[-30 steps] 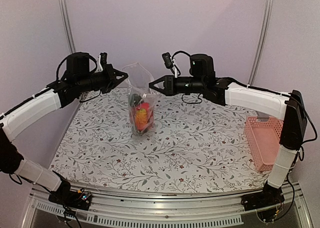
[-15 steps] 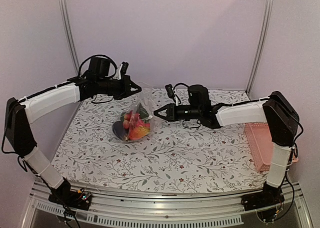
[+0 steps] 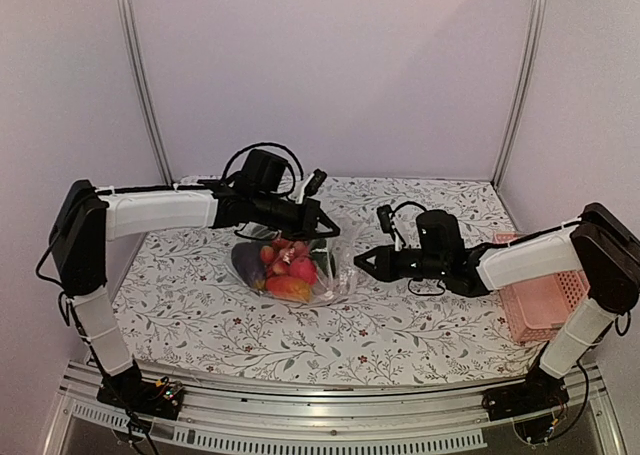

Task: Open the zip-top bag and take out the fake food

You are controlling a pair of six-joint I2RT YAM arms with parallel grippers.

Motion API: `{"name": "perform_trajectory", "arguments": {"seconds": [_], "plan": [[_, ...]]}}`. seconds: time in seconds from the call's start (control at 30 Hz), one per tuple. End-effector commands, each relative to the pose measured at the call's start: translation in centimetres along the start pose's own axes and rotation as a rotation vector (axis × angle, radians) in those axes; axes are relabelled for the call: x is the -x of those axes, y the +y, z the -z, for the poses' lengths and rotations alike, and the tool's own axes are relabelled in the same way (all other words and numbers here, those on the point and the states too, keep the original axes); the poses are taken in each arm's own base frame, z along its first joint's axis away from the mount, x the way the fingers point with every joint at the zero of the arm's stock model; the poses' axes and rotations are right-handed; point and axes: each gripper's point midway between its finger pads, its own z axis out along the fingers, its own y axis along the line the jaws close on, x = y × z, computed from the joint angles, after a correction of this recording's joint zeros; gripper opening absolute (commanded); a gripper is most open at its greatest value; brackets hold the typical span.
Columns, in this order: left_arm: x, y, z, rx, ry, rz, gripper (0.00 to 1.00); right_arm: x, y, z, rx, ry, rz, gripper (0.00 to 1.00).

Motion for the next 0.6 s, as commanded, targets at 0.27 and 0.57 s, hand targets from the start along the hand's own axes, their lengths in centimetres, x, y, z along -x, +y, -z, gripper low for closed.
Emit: {"name": "perform_trajectory", "arguments": {"seconds": [0.27, 0.57], "plan": [[-1.1, -1.2, -3.4, -0.078, 0.023, -0.043, 0.0, 1.8, 1.1, 2.4, 0.007, -0.093, 0.202, 0.35], [-0.6, -1.4, -3.4, -0.098, -0.001, -0.045, 0.0, 1.4, 1.6, -2.2, 0.051, -0.026, 0.149, 0.23]]}}
